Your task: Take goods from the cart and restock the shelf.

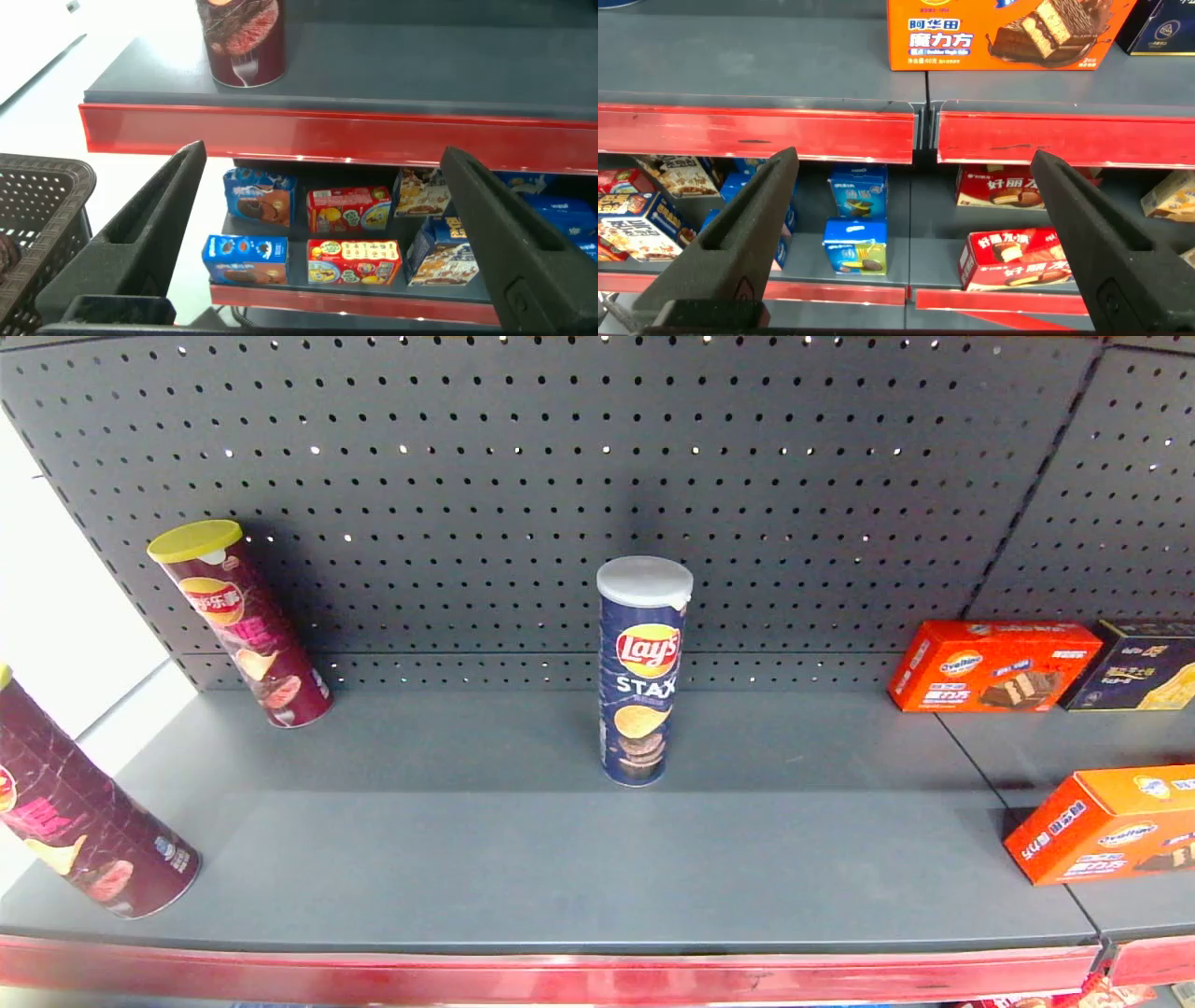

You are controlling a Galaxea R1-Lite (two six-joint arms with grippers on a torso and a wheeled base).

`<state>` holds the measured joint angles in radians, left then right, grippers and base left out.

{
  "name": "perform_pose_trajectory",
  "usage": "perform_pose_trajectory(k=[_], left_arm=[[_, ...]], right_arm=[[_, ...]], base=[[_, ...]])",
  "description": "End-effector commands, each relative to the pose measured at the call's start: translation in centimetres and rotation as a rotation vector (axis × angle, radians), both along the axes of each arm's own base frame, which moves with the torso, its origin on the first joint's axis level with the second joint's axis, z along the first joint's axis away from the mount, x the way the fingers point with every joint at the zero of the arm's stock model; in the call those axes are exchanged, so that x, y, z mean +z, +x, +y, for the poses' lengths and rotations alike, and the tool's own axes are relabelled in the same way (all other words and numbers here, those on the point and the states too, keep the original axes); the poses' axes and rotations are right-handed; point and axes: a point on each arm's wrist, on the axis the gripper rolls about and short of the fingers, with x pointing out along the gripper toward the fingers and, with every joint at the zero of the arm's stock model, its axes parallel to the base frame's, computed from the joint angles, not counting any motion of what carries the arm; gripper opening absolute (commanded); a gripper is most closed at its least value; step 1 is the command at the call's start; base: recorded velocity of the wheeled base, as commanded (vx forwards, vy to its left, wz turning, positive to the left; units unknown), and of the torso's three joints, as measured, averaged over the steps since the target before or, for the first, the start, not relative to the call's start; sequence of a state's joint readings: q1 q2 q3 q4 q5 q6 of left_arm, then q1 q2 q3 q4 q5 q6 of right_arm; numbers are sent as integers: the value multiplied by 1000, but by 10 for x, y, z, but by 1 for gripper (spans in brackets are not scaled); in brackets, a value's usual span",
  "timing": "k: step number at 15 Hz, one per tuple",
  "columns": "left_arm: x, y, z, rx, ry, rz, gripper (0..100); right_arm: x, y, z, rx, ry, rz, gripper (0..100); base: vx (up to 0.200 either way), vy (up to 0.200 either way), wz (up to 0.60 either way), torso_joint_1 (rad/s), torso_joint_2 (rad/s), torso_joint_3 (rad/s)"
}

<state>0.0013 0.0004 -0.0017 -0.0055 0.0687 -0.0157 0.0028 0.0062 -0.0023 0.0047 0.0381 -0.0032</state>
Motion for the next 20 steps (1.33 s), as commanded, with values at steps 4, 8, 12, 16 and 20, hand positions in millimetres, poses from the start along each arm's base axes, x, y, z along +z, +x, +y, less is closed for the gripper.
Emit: perform_pose_trajectory(k=[4,8,12,16,20], left_arm=[[0,0,0,1,-1,-1,100],[0,0,0,1,-1,-1,100],[0,0,0,1,-1,-1,100],[0,0,0,1,-1,-1,100],[0,0,0,1,-1,-1,100]], right_arm=[[0,0,0,1,-3,1,100],[0,0,0,1,-4,-1,100],[0,0,0,2,-4,-1,100],[0,0,0,2,-4,1,100],[0,0,0,2,-4,1,100]], base=[[0,0,0,0,0,0],[0,0,0,0,0,0],[0,0,0,0,0,0],[0,0,0,0,0,0],[0,0,600,1,2,6]])
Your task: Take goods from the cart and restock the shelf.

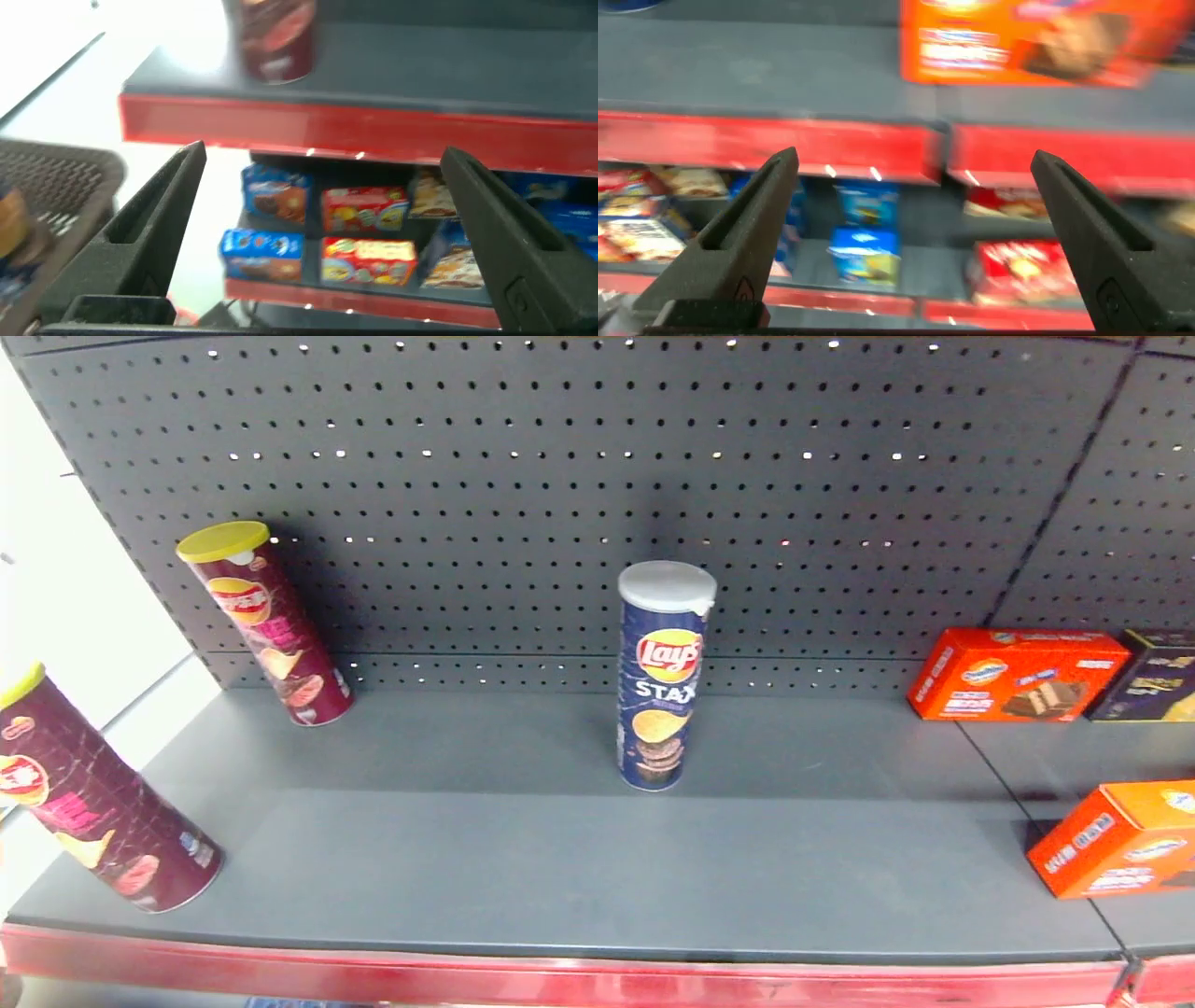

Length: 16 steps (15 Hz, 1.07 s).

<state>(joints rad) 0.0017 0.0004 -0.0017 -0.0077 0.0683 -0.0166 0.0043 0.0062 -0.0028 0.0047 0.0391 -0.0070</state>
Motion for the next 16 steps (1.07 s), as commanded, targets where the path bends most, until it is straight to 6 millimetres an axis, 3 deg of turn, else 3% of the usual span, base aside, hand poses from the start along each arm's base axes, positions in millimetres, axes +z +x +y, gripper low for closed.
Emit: perform_pose_trajectory(k=[1,10,13,16], left_arm=[[0,0,0,1,0,1,100],[0,0,0,1,0,1,100],[0,0,0,1,0,1,100],[0,0,0,1,0,1,100]], right_arm=[[0,0,0,0,1,0,100],[0,0,0,0,1,1,100],[0,0,0,0,1,1,100],[0,0,0,0,1,0,100]], base=[[0,0,600,12,-2,7],[0,0,67,2,1,-1],[0,0,600,2,-1,1],[0,0,0,0,0,0]])
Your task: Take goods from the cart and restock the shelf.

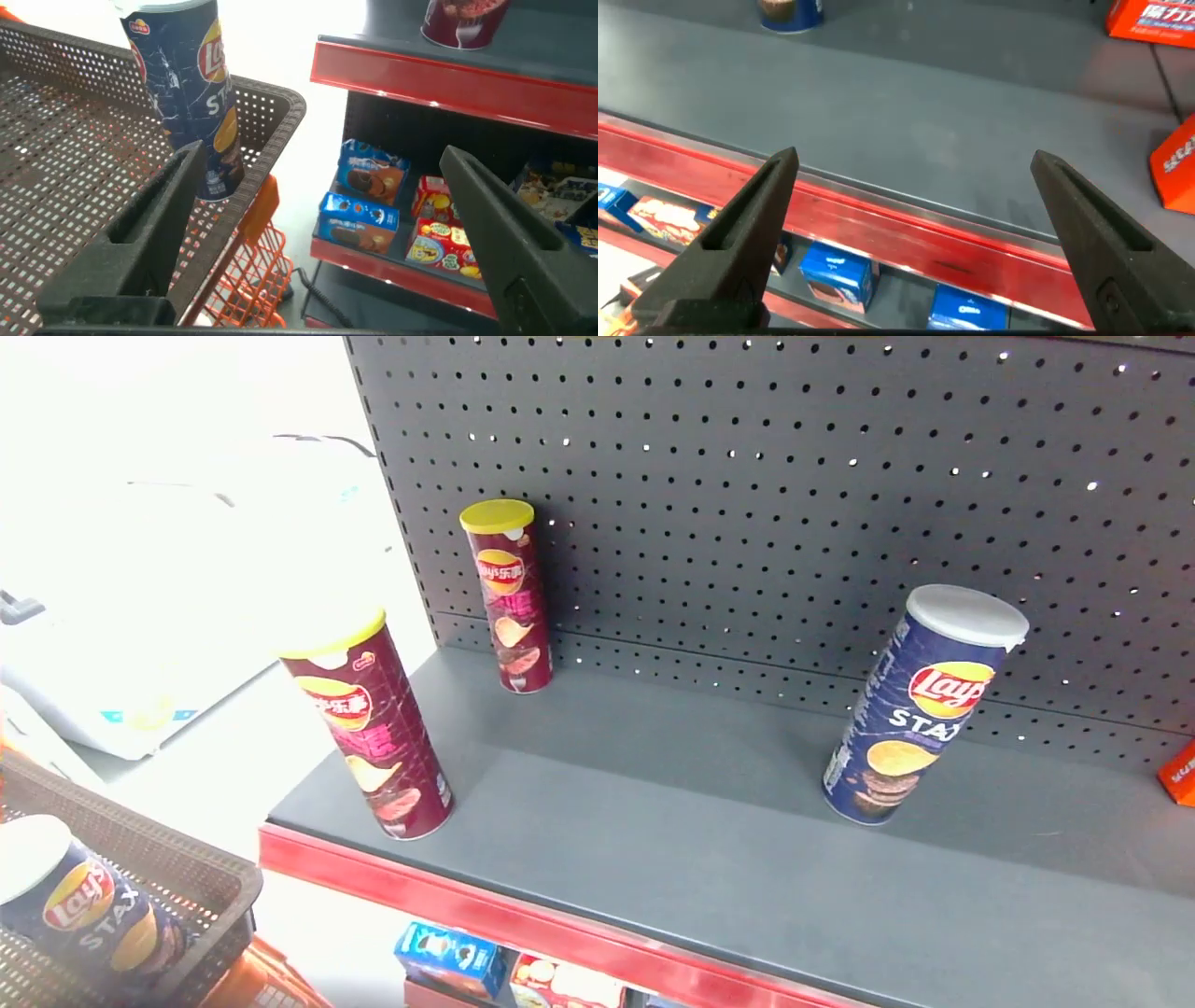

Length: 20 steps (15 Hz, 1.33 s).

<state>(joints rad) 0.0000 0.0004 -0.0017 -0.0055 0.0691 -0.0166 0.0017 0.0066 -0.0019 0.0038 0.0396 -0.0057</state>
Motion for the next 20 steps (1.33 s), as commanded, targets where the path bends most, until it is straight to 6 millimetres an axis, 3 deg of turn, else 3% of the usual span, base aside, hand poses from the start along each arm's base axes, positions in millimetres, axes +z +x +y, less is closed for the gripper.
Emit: perform_pose_trajectory(k=[1,20], left_arm=[[0,0,0,1,0,-1,100],[0,0,-1,-38,8,3,100]], right_arm=[[0,0,0,2,0,1,100],[0,0,0,0,1,2,100]], base=[[0,0,0,0,0,0],[0,0,0,0,0,0]])
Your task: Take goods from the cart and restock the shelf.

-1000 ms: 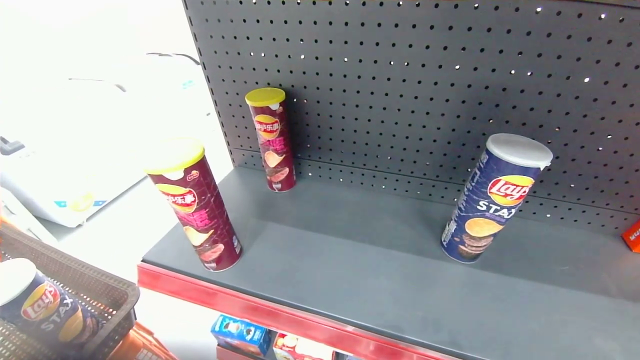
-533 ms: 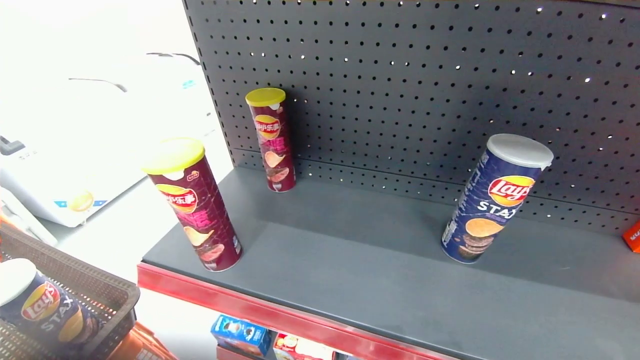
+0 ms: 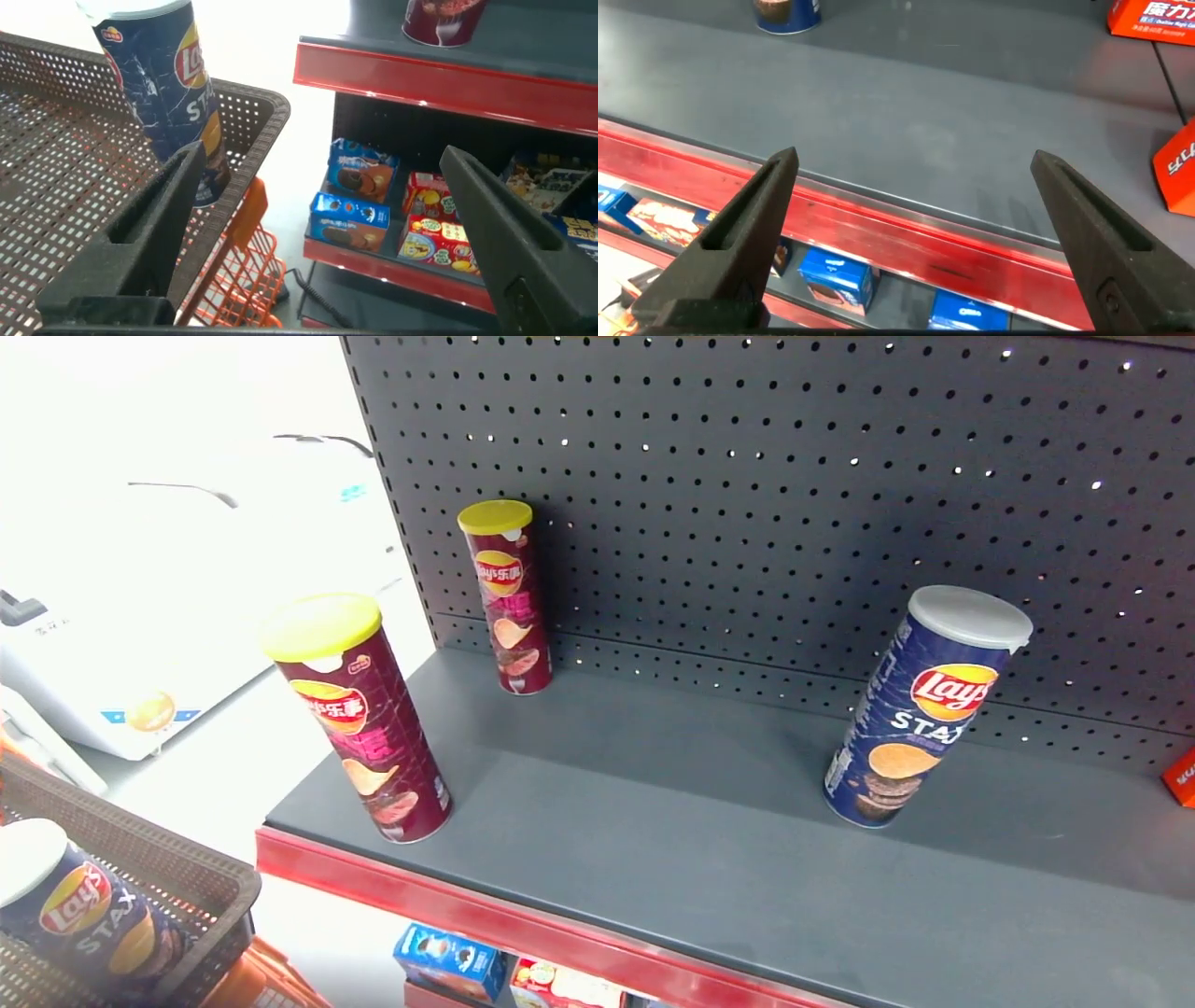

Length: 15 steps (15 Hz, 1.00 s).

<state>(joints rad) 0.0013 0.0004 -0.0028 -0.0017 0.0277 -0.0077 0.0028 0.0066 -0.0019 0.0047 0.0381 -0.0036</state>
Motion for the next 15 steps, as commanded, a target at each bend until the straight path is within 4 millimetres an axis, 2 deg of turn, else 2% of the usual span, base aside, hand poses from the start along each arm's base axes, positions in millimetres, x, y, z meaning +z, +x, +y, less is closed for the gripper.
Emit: perform_pose_trajectory(k=[1,2,4,12,13,14,15], left_arm=[[0,0,0,2,-2,-2,100],[0,0,0,3,-3,-2,100],[0,0,0,2,-3,-2,100],[0,0,0,3,-2,-2,100],[6,-2,0,11,1,-27,100],[44,-7,0,12,15,-81,100],[75,2,1,34,15,-20,100]], right_arm=[[0,0,0,1,1,1,100],[0,0,0,1,1,0,100],[0,0,0,1,1,-2,100],[0,0,0,1,2,0,100],[0,0,0,1,2,0,100],[0,0,0,1,2,-2,100],[0,0,0,1,2,-2,100]], base=[[0,0,0,0,0,0],[0,0,0,0,0,0],[0,0,600,-2,-2,5],[0,0,0,0,0,0],[0,0,0,0,0,0],[0,0,0,0,0,0],[0,0,0,0,0,0]])
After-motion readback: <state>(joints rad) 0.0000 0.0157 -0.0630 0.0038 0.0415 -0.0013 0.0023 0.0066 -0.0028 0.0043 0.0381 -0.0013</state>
